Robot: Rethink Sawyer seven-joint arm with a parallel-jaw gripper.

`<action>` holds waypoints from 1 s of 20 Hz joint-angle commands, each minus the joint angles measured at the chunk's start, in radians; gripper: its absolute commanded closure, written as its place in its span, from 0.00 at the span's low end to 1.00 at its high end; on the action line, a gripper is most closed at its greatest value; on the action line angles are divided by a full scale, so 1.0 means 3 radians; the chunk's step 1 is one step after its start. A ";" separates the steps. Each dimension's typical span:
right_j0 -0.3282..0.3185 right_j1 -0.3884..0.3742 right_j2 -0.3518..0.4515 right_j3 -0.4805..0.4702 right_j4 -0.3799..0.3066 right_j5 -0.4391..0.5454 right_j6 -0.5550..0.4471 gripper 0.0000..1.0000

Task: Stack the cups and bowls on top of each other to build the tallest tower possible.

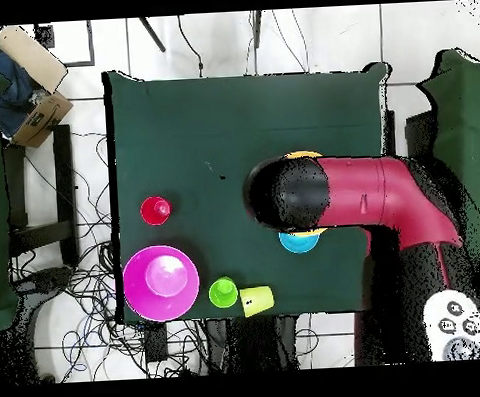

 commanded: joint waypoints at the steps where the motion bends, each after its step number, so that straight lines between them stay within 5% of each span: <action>1: -0.0135 0.0055 -0.0093 0.0546 -0.0030 -0.0389 0.0171 0.00; 8: -0.0775 0.0390 0.0165 0.0464 -0.0218 -0.0531 -0.0634 0.00; 17: -0.1137 0.1113 0.0514 -0.0636 -0.0435 0.0412 -0.1362 0.00; 20: -0.1262 0.1319 0.0609 -0.0867 -0.0574 0.0416 -0.1592 0.00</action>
